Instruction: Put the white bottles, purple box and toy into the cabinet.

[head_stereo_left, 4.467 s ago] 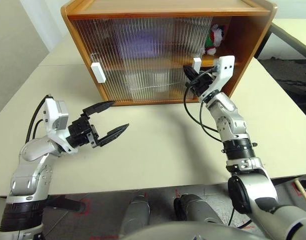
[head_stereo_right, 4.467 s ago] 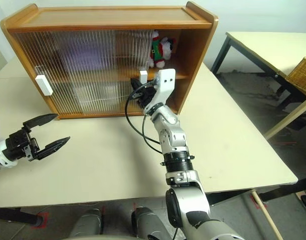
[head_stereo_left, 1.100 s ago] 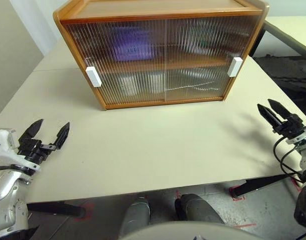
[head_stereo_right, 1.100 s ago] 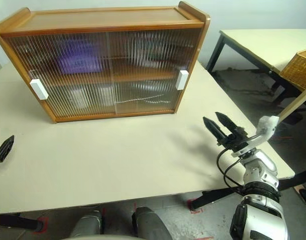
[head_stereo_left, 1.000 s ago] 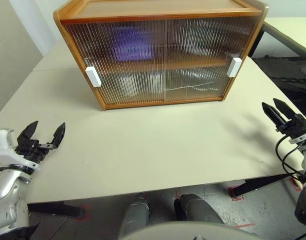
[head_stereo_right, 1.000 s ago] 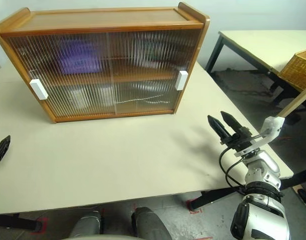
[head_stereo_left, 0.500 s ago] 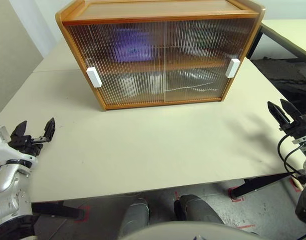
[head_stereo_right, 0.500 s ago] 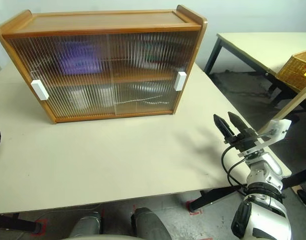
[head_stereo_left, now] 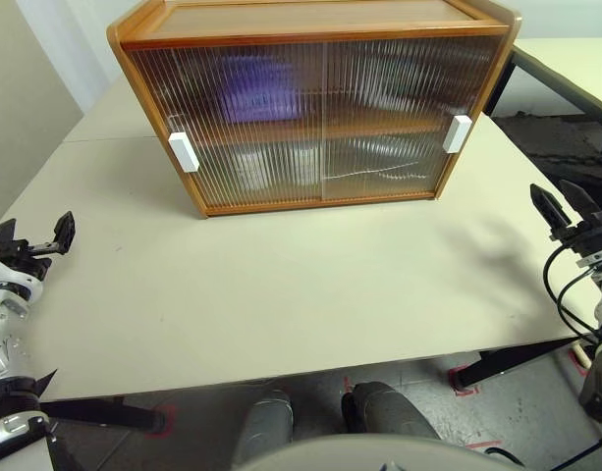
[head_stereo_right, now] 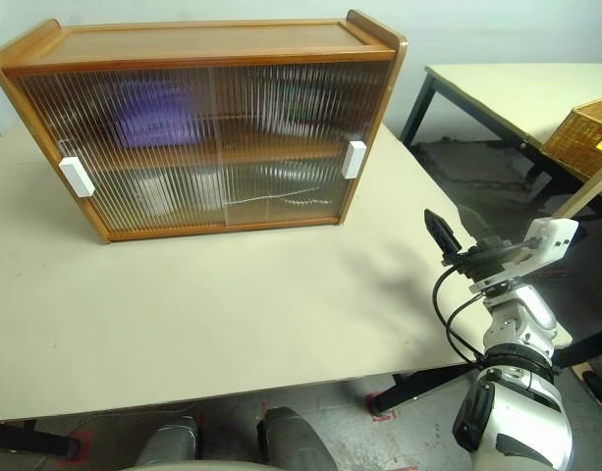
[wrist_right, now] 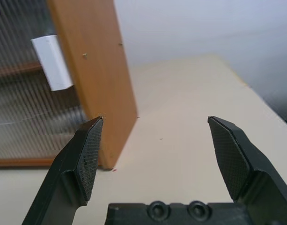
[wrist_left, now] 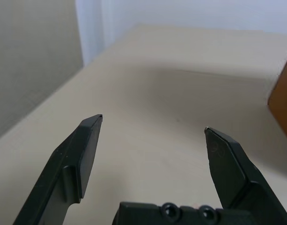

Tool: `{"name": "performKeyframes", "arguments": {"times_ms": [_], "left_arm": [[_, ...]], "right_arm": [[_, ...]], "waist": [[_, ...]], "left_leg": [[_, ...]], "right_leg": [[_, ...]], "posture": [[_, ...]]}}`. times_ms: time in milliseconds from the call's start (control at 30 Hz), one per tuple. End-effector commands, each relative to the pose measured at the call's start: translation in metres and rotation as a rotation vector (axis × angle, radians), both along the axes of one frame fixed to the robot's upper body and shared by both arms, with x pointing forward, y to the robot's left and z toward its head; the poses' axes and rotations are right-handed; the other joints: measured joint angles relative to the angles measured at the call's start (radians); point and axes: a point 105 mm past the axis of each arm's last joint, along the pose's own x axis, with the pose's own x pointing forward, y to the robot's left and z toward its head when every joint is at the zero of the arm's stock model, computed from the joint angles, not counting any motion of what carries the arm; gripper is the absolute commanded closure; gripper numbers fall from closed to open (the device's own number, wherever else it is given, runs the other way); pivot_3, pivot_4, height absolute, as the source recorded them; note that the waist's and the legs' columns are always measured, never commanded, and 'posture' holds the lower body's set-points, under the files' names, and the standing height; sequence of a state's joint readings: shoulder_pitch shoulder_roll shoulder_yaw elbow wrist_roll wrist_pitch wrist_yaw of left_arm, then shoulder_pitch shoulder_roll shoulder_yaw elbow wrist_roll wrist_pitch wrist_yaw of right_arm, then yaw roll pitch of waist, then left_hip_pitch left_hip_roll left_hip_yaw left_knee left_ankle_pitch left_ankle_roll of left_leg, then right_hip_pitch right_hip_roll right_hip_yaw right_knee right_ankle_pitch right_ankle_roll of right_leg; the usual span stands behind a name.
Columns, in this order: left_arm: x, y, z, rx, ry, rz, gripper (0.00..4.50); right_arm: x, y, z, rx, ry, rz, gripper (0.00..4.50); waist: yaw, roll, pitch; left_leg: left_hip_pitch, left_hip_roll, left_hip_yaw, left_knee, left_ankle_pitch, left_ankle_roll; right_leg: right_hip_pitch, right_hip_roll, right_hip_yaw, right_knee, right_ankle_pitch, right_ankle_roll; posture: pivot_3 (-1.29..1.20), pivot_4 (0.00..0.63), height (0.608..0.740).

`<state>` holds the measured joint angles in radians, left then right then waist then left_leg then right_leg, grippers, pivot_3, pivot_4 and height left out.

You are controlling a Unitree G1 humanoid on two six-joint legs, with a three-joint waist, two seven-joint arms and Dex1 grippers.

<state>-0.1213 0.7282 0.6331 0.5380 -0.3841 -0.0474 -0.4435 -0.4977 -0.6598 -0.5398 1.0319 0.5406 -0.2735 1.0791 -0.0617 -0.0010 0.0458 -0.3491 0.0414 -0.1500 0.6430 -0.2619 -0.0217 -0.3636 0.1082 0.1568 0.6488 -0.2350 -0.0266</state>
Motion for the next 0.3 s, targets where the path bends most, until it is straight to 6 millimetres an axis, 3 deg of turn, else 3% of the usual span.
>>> {"name": "performKeyframes", "arguments": {"times_ms": [33, 167, 300], "left_arm": [[0.002, -0.015, -0.014, -0.02, 0.033, -0.055, 0.0], [0.002, -0.027, -0.02, -0.033, 0.042, -0.081, 0.0], [0.014, -0.03, -0.001, -0.011, -0.031, -0.118, 0.0]], "right_arm": [[-0.004, -0.006, 0.001, -0.018, 0.001, -0.018, 0.05], [-0.012, -0.016, 0.0, -0.011, -0.002, -0.07, 0.05], [-0.013, -0.018, 0.002, -0.017, -0.012, -0.083, 0.05]], "waist": [[-0.001, -0.001, 0.001], [-0.002, -0.002, 0.002], [-0.004, -0.005, 0.004]], "left_leg": [[0.0, 0.0, 0.0, 0.0, 0.0, 0.0], [-0.001, 0.0, 0.002, 0.0, -0.002, -0.002], [-0.001, 0.0, 0.002, -0.001, -0.003, -0.002]], "right_leg": [[0.0, 0.0, 0.0, 0.0, -0.001, 0.0], [0.0, 0.0, 0.0, 0.0, -0.008, 0.007], [0.0, 0.0, 0.0, 0.0, -0.008, 0.006]], "posture": [[-0.09, 0.054, 0.74], [-0.1, 0.059, 0.74], [-0.13, 0.062, 0.74]]}}
